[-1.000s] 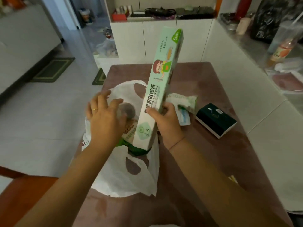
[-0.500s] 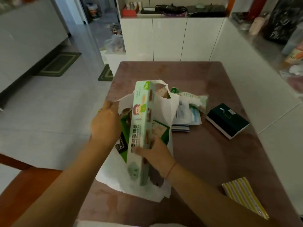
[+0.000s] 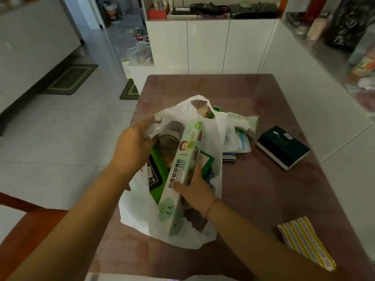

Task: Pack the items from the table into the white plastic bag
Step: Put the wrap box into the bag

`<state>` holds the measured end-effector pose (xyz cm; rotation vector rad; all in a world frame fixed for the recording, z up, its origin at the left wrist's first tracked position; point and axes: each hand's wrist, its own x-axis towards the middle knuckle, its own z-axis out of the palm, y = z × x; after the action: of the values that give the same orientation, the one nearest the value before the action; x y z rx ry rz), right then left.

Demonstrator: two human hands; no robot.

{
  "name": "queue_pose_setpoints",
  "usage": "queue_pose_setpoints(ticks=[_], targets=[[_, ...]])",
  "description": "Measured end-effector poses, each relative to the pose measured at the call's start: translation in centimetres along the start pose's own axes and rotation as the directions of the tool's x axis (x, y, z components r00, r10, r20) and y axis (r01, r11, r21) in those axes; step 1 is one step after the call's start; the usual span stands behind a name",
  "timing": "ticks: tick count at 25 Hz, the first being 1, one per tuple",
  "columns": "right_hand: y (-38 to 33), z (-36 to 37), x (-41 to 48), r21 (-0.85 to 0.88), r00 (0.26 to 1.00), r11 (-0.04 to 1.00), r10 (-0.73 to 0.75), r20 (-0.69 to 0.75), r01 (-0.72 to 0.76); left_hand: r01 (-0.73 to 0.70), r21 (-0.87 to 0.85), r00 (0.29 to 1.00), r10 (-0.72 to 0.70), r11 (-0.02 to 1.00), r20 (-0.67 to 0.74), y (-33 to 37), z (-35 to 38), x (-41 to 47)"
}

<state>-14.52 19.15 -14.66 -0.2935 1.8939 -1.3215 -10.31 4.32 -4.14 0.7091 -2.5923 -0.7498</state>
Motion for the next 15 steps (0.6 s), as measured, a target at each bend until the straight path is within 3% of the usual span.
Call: queue_pose_setpoints(ticks=[3,5,7,10,11,13,14,15], targets=[[-0.8,0.7,1.5,-0.494,0.998,0.868,-0.064,-0.007,0.052,0.050,-0.008,0.998,-0.049,0.999,0.046,-0.2,0.9,-0.1],[-1.5,0.2,2.1,-0.628,0.992,0.777,-0.111,-0.056,0.052,0.057,-0.031,0.997,-0.055,0.998,0.062,-0.6,1.1,-0.2],[-1.4,-1.5,1.7,-0.562,0.960,0.820,-0.230,-0.159,0.103,0.061,-0.059,0.996,-0.057,0.996,0.061,-1.3,1.2,-0.2],[1.0,-5.1,0.3,-0.550,0.790,0.825,-0.421,-0.446,0.129,0.083,0.004,0.995,-0.083,0.997,0.057,-1.8,1.2,-0.5],[2.3,-6.0,-0.1,-0.571,0.809,0.820,-0.361,-0.464,0.039,0.117,0.048,0.992,-0.119,0.992,0.048,-2.0,1.3,-0.7],[4.4,-6.5,-0.3,-0.463,0.925,0.877,-0.059,-0.375,-0.131,0.174,0.125,0.982,-0.181,0.977,0.051,-2.6,1.6,-1.1],[4.9,-6.3,-0.1,-0.348,0.957,0.929,0.023,-0.289,-0.127,0.180,0.148,0.979,-0.192,0.972,0.072,-2.9,1.7,-1.4],[4.7,-6.2,0.3,-0.242,0.971,0.968,0.010,-0.240,-0.070,0.168,0.160,0.979,-0.183,0.973,0.088,-3.3,1.8,-1.5]])
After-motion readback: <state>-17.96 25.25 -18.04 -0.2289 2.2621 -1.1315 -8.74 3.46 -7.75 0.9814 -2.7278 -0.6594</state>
